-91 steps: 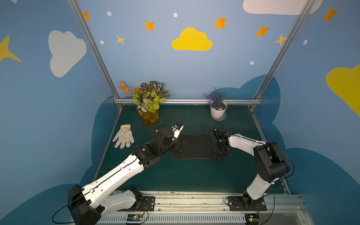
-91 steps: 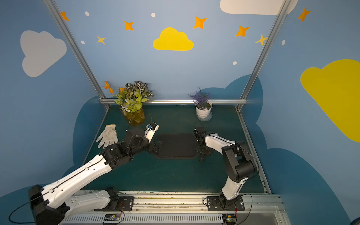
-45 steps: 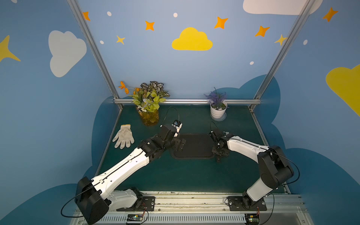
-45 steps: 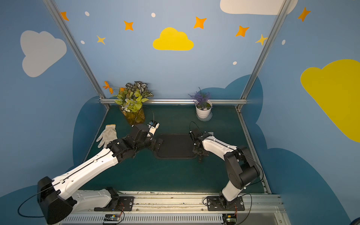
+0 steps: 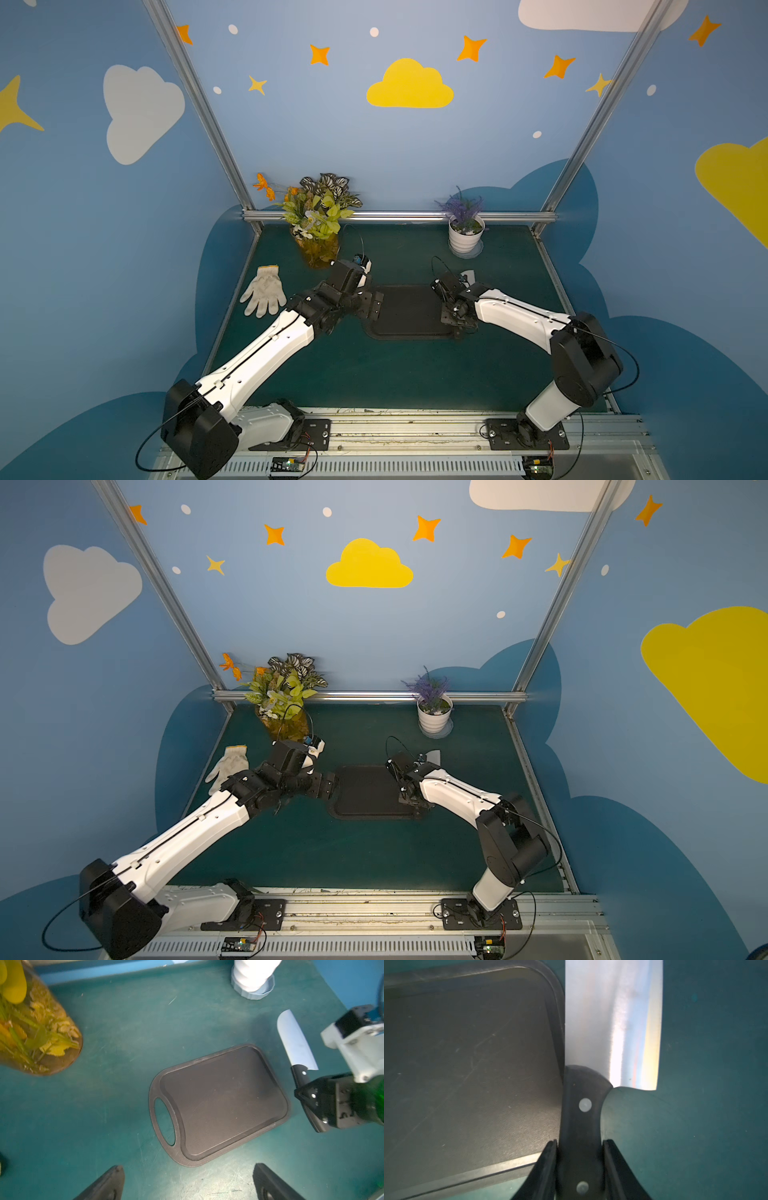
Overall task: Align the knife with the edge of the cutting board
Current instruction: Pick up the knife at the center of the board, then place the knife on the work surface.
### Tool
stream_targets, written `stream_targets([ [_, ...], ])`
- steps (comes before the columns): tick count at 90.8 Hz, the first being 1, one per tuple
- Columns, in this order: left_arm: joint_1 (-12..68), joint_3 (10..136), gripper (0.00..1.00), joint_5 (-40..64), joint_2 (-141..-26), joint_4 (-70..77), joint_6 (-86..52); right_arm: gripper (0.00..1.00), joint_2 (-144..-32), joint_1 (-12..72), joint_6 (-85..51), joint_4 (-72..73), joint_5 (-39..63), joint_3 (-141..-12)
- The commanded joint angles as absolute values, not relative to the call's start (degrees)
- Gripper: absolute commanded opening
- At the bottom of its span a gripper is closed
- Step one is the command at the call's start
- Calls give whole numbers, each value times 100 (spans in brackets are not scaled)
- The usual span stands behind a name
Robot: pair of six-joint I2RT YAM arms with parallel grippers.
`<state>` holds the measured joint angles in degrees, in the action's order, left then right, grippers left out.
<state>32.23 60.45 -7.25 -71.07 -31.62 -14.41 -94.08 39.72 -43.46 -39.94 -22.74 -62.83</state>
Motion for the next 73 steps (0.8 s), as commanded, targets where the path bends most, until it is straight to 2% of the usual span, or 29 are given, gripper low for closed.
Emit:
stream_targets([
  [1,3035,5906,100,-589,-7176,-3230,-1621,0,-9426,4096,-4312,-4156,-2520,-6503],
  [37,2429,5854,100,-524,-7321,-3226,-1811,0,-9490,4610,-4353,-4286,-2607,-6839],
  [73,2275,5827,100,-633,-7312,-3226,-1854,0,-9659,4981,-4420,-4283,-2733,-7012],
])
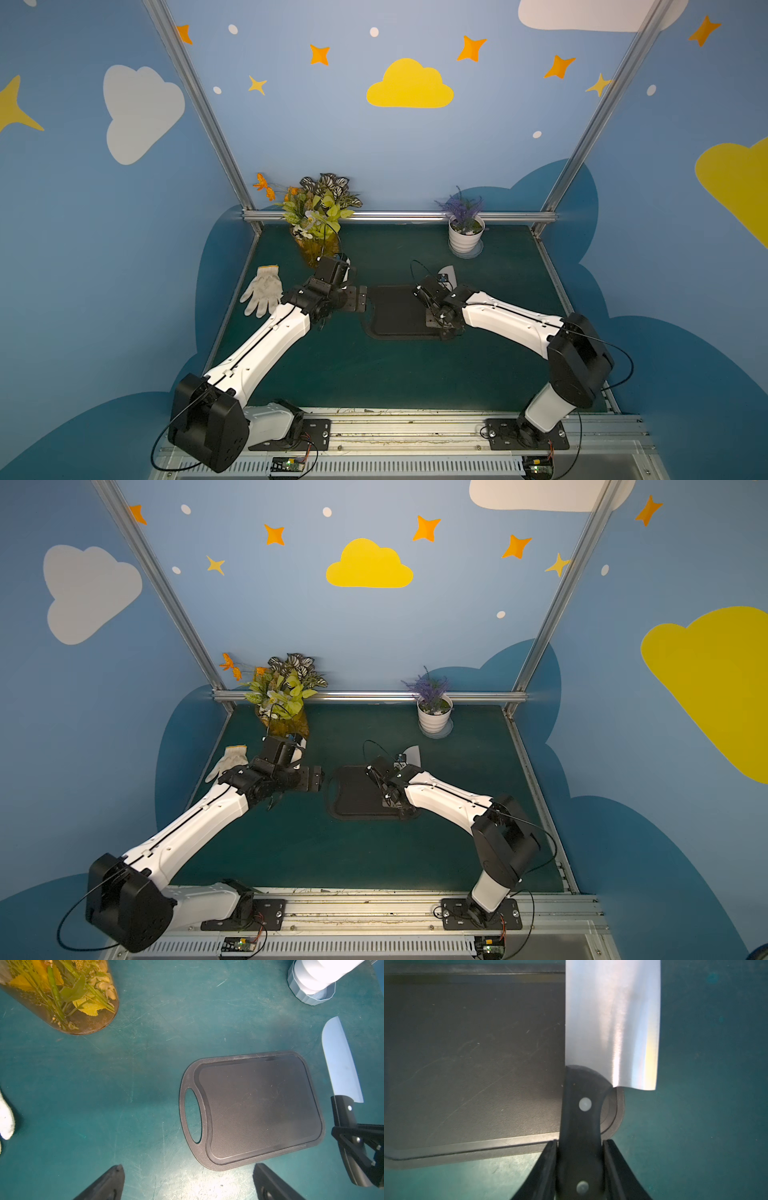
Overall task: Align the knife with the edge of the cutting board
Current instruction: Place the knife on the work surface.
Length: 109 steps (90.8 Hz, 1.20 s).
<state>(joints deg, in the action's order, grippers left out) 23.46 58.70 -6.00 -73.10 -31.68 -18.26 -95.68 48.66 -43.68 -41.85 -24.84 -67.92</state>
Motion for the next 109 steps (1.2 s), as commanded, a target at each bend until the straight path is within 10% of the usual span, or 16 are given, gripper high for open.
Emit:
stream_targets([
  [1,2280,5823,100,-628,-7312,-3226,-1859,0,-9668,4991,-4416,-4286,-2733,-7017],
  [109,2225,5809,100,-479,-7354,-3213,-1841,0,-9936,6012,-4885,-4069,-2267,-6745],
])
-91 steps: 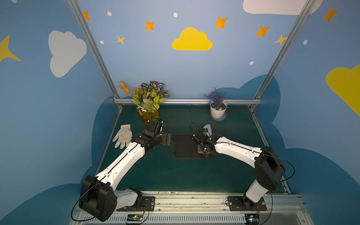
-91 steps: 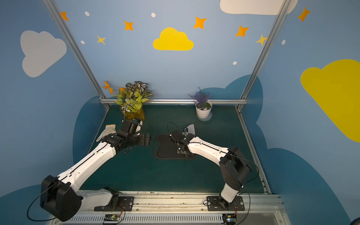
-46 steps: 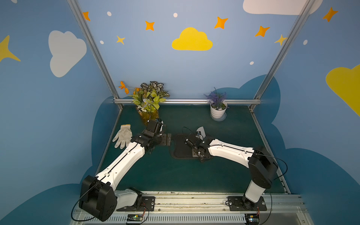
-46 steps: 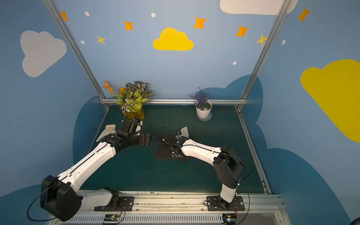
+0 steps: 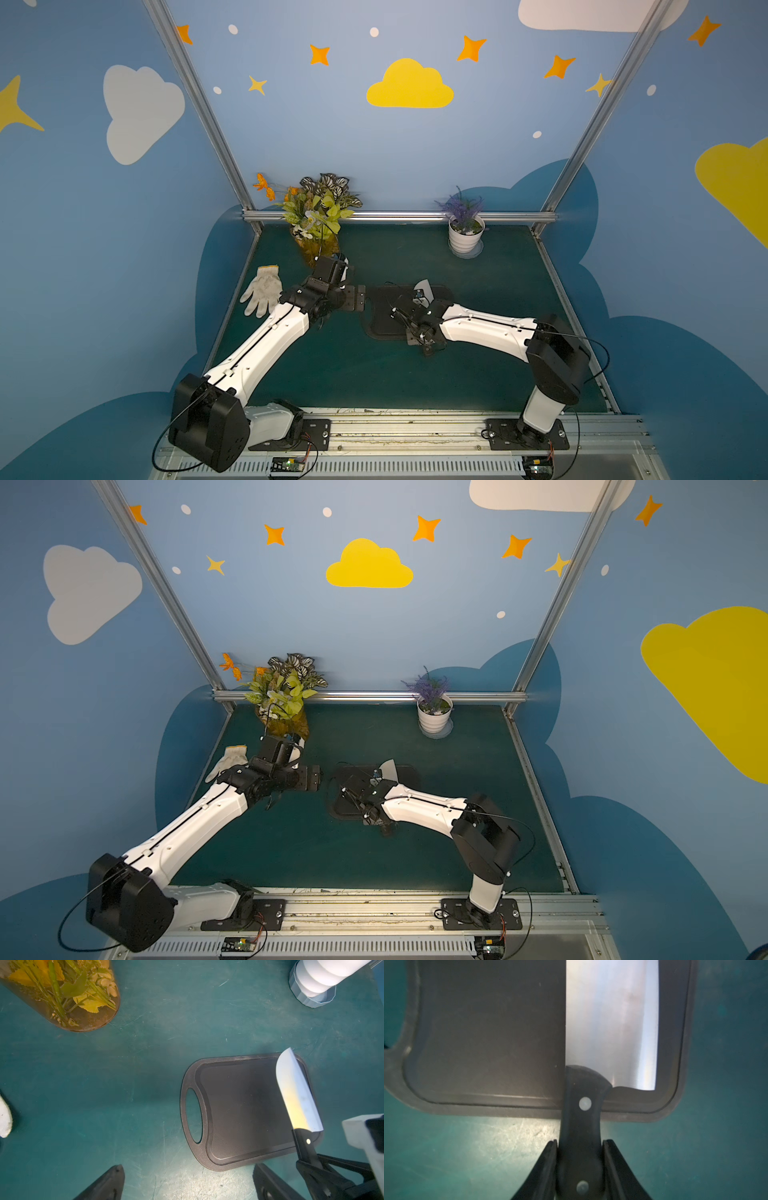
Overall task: Align the knife with the edge of the cutting board
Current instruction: Place the knife on the work surface.
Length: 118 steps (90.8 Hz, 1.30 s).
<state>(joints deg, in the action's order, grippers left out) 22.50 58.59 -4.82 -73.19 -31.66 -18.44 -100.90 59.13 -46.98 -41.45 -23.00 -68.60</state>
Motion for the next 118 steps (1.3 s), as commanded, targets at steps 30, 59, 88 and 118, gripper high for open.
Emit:
stream_targets([
  [30,2224,5818,100,-492,-7359,-3219,-1837,0,-9813,6214,-5045,-3976,-2111,-6388],
  [59,2226,5835,100,-462,-7382,-3220,-1824,0,-9824,6220,-5009,-3858,-1758,-6201],
  [88,2224,5758,100,-294,-7279,-3065,-1811,0,-10021,6184,-4958,-3823,-1512,-6224],
  [118,2225,5748,100,-237,-7272,-3043,-1809,28,-10280,6007,-4857,-4002,-1233,-6419],
])
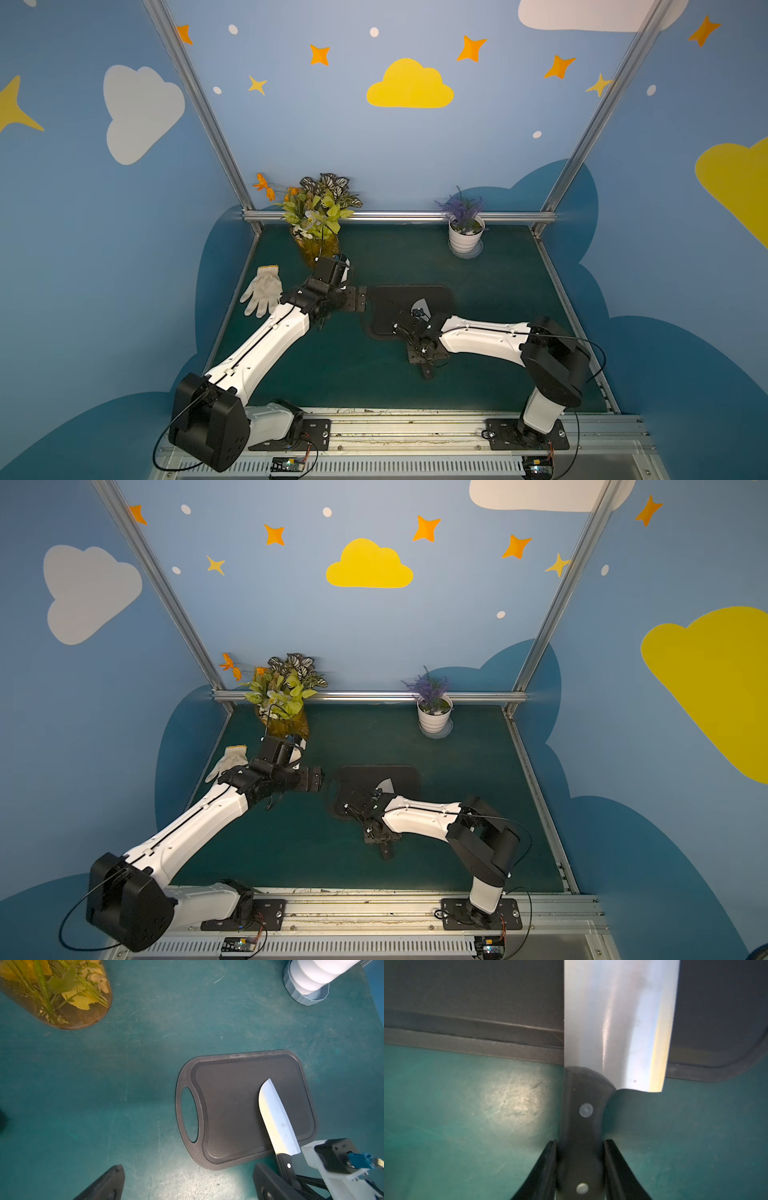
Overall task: Align the knife with the edge of the cutting board
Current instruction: Place the knife on the work surface.
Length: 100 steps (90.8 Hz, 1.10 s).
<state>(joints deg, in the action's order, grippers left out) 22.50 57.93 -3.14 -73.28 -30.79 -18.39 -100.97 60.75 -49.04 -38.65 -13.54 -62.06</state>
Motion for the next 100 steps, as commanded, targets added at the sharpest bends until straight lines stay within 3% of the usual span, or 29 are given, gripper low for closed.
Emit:
stream_targets([
  [1,2224,5748,100,-237,-7275,-3042,-1810,28,-10295,6005,-4854,-4009,-1227,-6431],
  [33,2224,5748,100,-202,-7295,-3045,-1810,37,-10485,5840,-4865,-4175,-1116,-6575],
  [73,2239,5748,100,-142,-7303,-3042,-1810,58,-10683,5699,-4871,-4175,-1082,-6667],
  [100,2240,5755,100,-108,-7287,-3041,-1810,52,-10845,5634,-4819,-4099,-997,-6786],
])
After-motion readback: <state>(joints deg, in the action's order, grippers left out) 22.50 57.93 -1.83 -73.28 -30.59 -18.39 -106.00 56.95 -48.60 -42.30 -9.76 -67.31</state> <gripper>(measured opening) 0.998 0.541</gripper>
